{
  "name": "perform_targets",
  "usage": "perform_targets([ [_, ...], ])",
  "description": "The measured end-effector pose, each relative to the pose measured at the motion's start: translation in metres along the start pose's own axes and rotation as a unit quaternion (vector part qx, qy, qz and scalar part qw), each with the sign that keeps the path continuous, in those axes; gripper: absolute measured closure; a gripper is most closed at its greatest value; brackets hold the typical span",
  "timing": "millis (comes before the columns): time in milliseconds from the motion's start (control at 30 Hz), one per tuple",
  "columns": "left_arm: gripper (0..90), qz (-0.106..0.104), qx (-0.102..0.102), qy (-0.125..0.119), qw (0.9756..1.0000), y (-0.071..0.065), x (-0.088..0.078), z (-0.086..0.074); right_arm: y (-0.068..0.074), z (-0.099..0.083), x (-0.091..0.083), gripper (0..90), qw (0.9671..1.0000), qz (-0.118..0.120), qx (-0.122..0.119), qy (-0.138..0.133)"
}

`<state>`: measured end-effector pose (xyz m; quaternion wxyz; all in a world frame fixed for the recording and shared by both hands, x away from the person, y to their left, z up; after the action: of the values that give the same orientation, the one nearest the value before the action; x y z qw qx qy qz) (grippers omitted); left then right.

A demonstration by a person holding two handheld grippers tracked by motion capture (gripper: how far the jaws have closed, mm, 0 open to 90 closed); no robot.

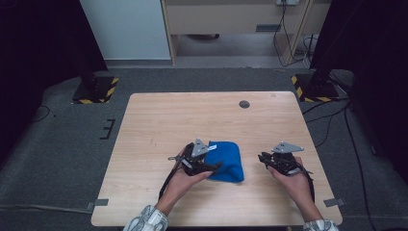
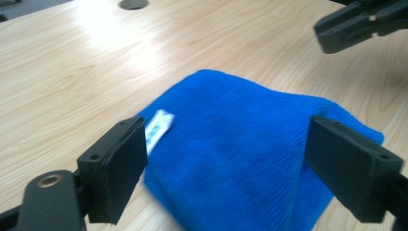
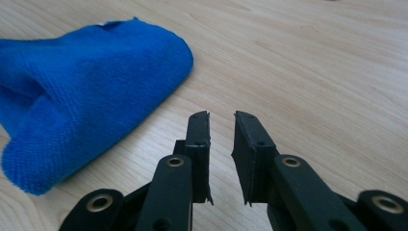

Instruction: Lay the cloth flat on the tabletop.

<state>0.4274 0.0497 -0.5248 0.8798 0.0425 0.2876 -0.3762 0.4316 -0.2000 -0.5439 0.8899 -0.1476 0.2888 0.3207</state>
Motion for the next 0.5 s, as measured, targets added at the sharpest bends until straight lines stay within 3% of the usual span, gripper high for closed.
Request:
perform_targets([
  [133,15.7,0.007,-0.01,0.001,0.9999,0.012,-0.013,-0.008,0.005,0.006,-0.002,80.2,0.9999,0.009,-0.004,-0.012],
  [300,21.1,0.017,-0.008,0.015,0.9997,0.021,-0.022,-0.02,0.013,0.012,0.0,81.0,0.9995,0.024,-0.012,-0.017],
  [500,27.9,0.043,-0.011,0.021,0.9988,0.028,-0.023,-0.025,0.036,0.032,0.012,65.7,0.998,0.051,-0.021,-0.029],
])
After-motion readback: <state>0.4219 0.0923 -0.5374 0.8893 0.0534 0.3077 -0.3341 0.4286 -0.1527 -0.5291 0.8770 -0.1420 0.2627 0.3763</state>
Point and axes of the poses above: each handheld gripper's, and its own axes: x roughly forward along the jaws, z roughly out of its top, y roughly to its left, the point moved 7 cm from there along x, roughly forward along the jaws, and after that the axes turned 7 degrees about -x, right-handed, at the moved point
